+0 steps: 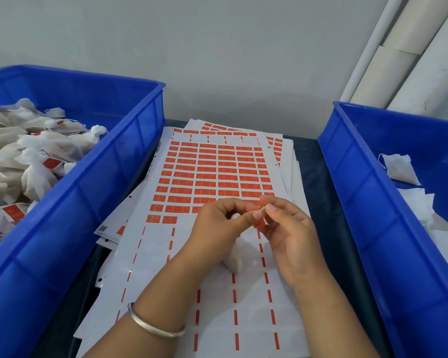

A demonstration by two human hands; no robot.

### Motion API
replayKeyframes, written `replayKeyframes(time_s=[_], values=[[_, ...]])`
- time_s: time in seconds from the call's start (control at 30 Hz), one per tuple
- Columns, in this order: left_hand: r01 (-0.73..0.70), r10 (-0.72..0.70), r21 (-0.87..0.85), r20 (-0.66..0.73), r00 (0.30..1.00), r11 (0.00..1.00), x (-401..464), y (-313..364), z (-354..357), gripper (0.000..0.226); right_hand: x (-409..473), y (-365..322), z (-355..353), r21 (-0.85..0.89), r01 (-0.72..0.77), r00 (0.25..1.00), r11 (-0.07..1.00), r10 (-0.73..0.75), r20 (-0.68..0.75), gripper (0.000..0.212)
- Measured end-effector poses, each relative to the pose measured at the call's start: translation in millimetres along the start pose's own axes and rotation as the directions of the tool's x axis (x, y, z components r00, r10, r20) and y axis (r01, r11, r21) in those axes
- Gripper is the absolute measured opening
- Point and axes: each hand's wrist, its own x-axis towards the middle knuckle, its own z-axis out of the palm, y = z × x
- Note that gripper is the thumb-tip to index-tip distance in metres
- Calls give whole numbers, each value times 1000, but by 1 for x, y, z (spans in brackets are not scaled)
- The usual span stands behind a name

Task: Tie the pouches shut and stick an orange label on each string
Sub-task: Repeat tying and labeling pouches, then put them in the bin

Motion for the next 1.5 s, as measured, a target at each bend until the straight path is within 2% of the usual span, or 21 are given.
replayKeyframes(time_s=[0.1,0.27,0.43,0.5,0.6,0.67,0.83,0.93,1.07,1.17,1.23,1.4,1.5], values=[[23,-23,-21,-12,1000,1000,1,1,-1,20,-1,1,0,-19,23,999,1000,-23,26,18],[27,-29,-51,-31,999,998,1,1,-3,7,0,4,2,-12,28,998,1000,-27,56,23],[36,-40,-44,-88,995,998,2,0,-2,12,1,5,3,94,-32,998,995,27,52,30],[29,-28,14,-110,994,999,3,2,-3,12,2,7,2,123,-70,997,990,66,42,30],[-7,38,191,-157,987,982,3,9,-8,13,3,9,1,137,-111,994,984,107,31,34],[-26,65,234,-160,985,972,3,16,-14,12,4,10,1,134,-121,993,984,119,25,34],[11,5,110,-144,990,994,0,38,-36,16,4,10,3,128,-142,990,981,142,11,33],[13,6,84,-220,976,996,0,54,-48,10,4,10,4,128,-153,988,980,154,-4,32],[-140,138,27,-436,889,990,6,76,-71,7,3,10,5,124,-173,984,977,176,-16,29],[-288,207,-44,-590,780,957,12,91,-87,6,3,9,5,129,-191,981,973,195,-21,28],[-335,241,-8,-680,693,942,18,98,-97,9,4,8,6,129,-193,980,973,198,-28,27],[-318,305,159,-820,485,935,33,107,-131,17,4,7,6,153,-203,977,967,211,-33,24],[-224,209,116,-868,450,968,43,99,-144,8,6,6,6,147,-210,975,967,219,-49,23]])
